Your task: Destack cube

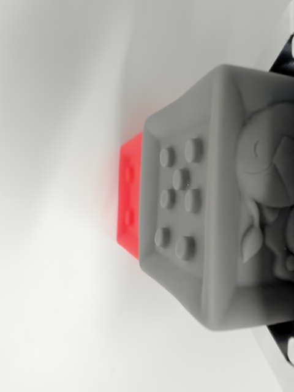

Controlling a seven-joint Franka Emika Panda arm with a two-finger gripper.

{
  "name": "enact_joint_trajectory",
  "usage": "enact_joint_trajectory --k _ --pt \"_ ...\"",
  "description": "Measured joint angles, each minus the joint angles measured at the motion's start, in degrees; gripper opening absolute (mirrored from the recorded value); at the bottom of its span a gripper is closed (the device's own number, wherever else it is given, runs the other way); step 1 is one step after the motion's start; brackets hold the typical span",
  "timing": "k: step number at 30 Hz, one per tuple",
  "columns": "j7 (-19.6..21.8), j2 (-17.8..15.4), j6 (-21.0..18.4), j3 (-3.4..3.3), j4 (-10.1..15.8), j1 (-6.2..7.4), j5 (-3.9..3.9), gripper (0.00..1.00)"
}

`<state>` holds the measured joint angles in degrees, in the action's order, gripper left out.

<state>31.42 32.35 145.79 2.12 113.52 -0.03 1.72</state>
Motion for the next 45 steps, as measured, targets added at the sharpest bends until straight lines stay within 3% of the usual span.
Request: enact_joint_trajectory --k 23,45 --pt "-0.21 -6.50 -5.40 0.06 0.71 -0.07 -0.02 0.00" --pt "-4.23 -9.81 -3.15 0.01 6.86 -3.11 -0.11 0.00"
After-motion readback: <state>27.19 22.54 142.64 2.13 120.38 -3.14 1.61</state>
